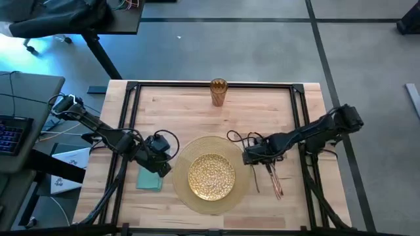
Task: Set table place
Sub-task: Put the bronze fork on the blue table napkin to the left of the brown placemat
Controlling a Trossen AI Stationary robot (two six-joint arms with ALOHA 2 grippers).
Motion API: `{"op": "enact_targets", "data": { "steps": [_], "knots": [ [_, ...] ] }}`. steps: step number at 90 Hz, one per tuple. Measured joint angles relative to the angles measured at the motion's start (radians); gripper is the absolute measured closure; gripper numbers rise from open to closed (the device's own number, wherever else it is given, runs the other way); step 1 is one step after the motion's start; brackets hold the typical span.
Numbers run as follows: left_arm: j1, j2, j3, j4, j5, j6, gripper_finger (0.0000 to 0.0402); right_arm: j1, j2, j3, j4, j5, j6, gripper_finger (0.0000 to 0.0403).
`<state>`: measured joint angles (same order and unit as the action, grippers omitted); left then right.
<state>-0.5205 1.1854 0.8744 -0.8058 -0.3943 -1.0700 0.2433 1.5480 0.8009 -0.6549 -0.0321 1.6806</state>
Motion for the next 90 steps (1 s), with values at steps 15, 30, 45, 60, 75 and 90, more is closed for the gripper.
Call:
{"op": "enact_targets", "data": {
  "steps": [15,30,45,60,75,90],
  "knots": [
    [0.0,0.0,0.0,0.0,-0.001,0.005,0.0402,-0.002,0.016,0.001,0.175,-0.041,-0.107,0.0304],
    [0.0,0.0,0.0,-0.001,-0.004,0.007,0.0402,-0.001,0.016,0.017,0.202,-0.057,-0.161,0.0311],
    [0.0,0.0,0.0,0.0,-0.005,0.001,0.0402,0.025,0.016,0.046,0.145,-0.084,-0.173,0.0311],
    [0.0,0.0,0.0,0.0,-0.005,0.001,0.0402,0.074,0.046,0.036,0.149,-0.094,-0.167,0.0311],
    [0.001,0.0,0.0,0.0,-0.007,0.001,0.0402,0.111,0.119,0.036,0.176,-0.092,-0.162,0.0312],
    [0.001,0.0,0.0,0.0,-0.005,0.001,0.0402,0.128,0.154,0.04,0.173,-0.07,-0.125,0.0335]
  ]
}}
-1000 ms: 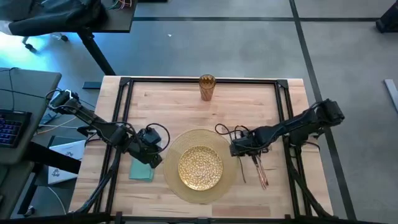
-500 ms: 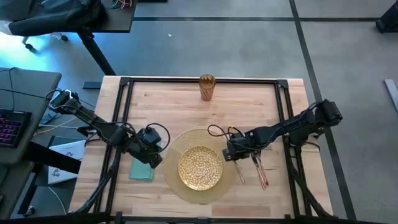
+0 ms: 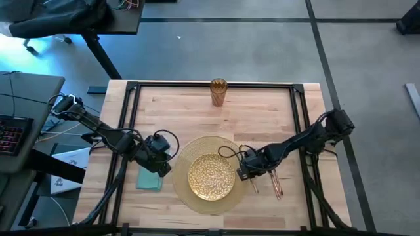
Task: Set table place
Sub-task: Put the bronze fork on the blue table napkin to the left of the brown placemat
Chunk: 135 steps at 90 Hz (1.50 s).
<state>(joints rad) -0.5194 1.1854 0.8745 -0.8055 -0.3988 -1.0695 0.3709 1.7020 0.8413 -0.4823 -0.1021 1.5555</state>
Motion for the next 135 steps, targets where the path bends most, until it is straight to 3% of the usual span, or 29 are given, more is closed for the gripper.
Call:
{"op": "enact_targets", "data": {
  "steps": [14,33,64,76,85,93,117,135],
  "knots": [
    [0.0,0.0,0.0,0.0,0.001,-0.002,0.0402,0.001,-0.009,0.0,-0.001,0.001,-0.002,0.0395],
    [0.0,0.0,0.0,-0.001,0.002,-0.002,0.0402,0.001,-0.107,-0.008,-0.08,-0.008,0.054,0.0402],
    [0.0,0.0,0.0,0.001,0.001,-0.002,0.0402,-0.009,-0.221,0.0,-0.041,0.031,0.087,0.0403],
    [0.0,-0.004,0.0,0.01,0.004,-0.015,0.0402,-0.03,-0.199,0.087,0.011,0.132,0.078,0.0403],
    [0.009,-0.027,0.027,0.005,0.023,-0.03,0.0402,-0.07,-0.142,0.193,0.047,0.231,0.056,0.0403],
    [0.01,-0.061,0.067,-0.009,0.019,-0.037,0.0402,-0.119,-0.053,0.313,0.065,0.247,-0.019,0.0403],
    [0.01,-0.177,0.194,-0.199,0.004,-0.037,0.0402,-0.235,0.269,0.677,0.174,0.145,-0.218,0.0403],
    [0.017,-0.264,0.211,-0.288,-0.043,-0.028,0.0402,-0.275,0.538,0.949,0.257,0.056,-0.302,0.0403]
  ]
}}
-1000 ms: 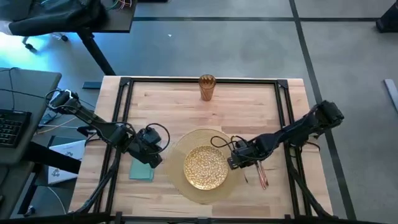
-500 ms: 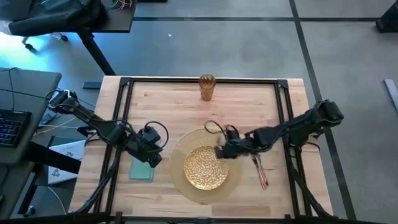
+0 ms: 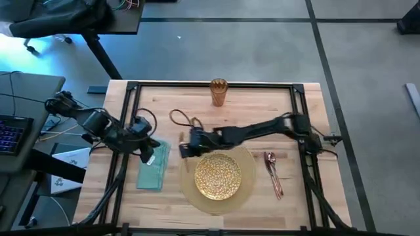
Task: Set table place
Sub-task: Put the bronze fork on the blue table napkin to the left of the brown placemat
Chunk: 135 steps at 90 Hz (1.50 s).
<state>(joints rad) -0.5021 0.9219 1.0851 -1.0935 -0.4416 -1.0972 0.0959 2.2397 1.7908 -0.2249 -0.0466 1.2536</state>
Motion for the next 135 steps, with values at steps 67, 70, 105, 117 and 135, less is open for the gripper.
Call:
{"op": "enact_targets", "data": {
  "steps": [67,70,105,117,135],
  "knots": [
    [0.07,-0.034,-0.004,-0.117,0.006,-0.02,0.0402,0.033,0.498,0.423,0.364,0.105,0.318,0.0403],
    [0.071,-0.034,-0.004,-0.117,0.006,-0.024,0.0402,0.036,0.498,0.423,0.366,0.118,0.318,0.0403],
    [0.083,-0.032,-0.004,-0.118,0.011,-0.047,0.0402,0.064,0.499,0.423,0.348,0.21,0.238,0.0403],
    [0.083,-0.032,-0.004,-0.118,0.013,-0.054,0.0402,0.064,0.499,0.423,0.339,0.211,0.24,0.039],
    [0.083,-0.032,-0.004,-0.117,0.013,-0.054,0.0402,0.064,0.499,0.422,0.339,0.212,0.238,0.0323]
  ]
}}
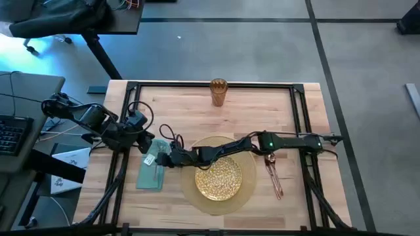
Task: Set table place
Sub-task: Put the bronze fork on the blue table napkin to the left of the brown placemat, then adjust the blue table napkin and the brown placemat on the table
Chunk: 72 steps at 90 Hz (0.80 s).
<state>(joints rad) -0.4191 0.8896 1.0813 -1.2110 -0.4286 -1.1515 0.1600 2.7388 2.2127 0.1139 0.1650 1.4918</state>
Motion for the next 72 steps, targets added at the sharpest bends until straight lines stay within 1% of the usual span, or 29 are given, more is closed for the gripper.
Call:
{"op": "enact_targets", "data": {
  "steps": [13,26,35,49,59,72],
  "knots": [
    [0.0,0.0,0.0,0.0,0.0,0.0,0.0402,0.0,0.0,-0.001,-0.001,0.0,0.0,0.0273],
    [0.0,0.0,0.0,0.0,0.0,0.001,0.0402,-0.004,0.0,-0.001,-0.001,-0.031,-0.027,0.0241],
    [0.0,0.0,0.0,0.0,0.0,0.0,0.0402,-0.023,-0.006,-0.003,0.022,-0.112,-0.065,0.023],
    [0.0,0.0,0.0,-0.001,0.0,0.001,0.0402,-0.07,-0.043,-0.009,-0.014,-0.185,-0.215,0.0233],
    [0.0,0.0,0.0,-0.002,0.004,0.0,0.0402,-0.107,-0.118,-0.009,-0.147,-0.232,-0.31,0.0242],
    [0.0,-0.001,0.0,-0.004,0.003,0.002,0.0402,-0.161,-0.268,-0.003,-0.421,-0.351,-0.525,0.0252]
  ]
}}
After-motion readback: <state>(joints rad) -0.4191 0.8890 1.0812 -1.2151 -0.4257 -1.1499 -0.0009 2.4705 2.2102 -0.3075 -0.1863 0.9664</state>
